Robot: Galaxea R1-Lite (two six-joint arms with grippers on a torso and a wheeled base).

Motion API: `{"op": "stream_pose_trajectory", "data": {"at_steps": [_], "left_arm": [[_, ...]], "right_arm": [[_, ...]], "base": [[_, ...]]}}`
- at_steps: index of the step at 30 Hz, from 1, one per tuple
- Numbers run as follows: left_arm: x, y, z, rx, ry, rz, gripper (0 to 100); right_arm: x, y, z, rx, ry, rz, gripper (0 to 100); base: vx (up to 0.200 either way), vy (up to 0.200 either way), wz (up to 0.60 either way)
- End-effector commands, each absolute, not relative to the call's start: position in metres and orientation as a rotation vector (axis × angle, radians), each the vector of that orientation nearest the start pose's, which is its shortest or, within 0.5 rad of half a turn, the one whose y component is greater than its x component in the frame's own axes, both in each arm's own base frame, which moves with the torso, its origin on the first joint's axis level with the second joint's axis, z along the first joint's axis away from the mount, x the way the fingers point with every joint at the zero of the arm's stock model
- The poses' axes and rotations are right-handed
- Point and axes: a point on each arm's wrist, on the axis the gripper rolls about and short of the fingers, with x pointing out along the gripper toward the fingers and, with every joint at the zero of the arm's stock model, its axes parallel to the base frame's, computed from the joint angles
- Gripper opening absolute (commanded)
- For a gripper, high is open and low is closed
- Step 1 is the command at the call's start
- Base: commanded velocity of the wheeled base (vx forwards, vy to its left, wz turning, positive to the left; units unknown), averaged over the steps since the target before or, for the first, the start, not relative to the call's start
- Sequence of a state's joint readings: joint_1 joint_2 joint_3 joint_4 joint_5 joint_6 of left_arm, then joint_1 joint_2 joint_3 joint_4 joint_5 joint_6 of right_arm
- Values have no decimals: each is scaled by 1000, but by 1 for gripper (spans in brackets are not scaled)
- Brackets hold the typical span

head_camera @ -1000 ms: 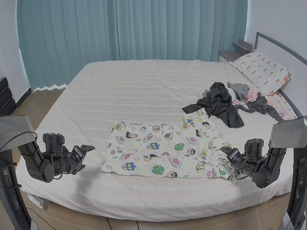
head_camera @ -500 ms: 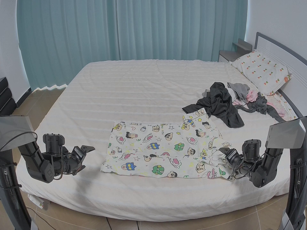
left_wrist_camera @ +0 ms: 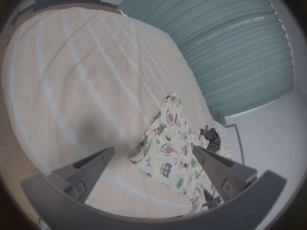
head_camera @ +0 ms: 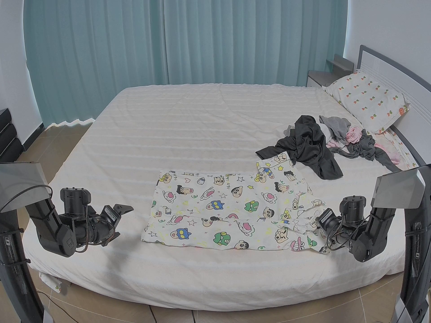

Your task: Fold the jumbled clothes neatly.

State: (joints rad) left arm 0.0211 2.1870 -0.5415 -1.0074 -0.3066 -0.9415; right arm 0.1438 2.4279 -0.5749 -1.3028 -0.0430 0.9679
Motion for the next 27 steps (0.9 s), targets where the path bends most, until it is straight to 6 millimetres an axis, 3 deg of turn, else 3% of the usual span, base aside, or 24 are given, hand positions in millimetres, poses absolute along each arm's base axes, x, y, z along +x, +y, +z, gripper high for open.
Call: {"op": "stream_pose_trajectory", "data": {"at_steps": [1,13,27], "left_arm": [[317,0,4,-1007,721,44,100],[317,0,4,-1007,721,44,100],[317,0,4,-1007,721,44,100]], "right_arm": [[327,48,-44,888,563,-176,0],[310,66,-8,854,515,-125,0],[313,67,37,816,514,-115,0]], "base": [[0,0,0],[0,0,0],[0,0,0]]}}
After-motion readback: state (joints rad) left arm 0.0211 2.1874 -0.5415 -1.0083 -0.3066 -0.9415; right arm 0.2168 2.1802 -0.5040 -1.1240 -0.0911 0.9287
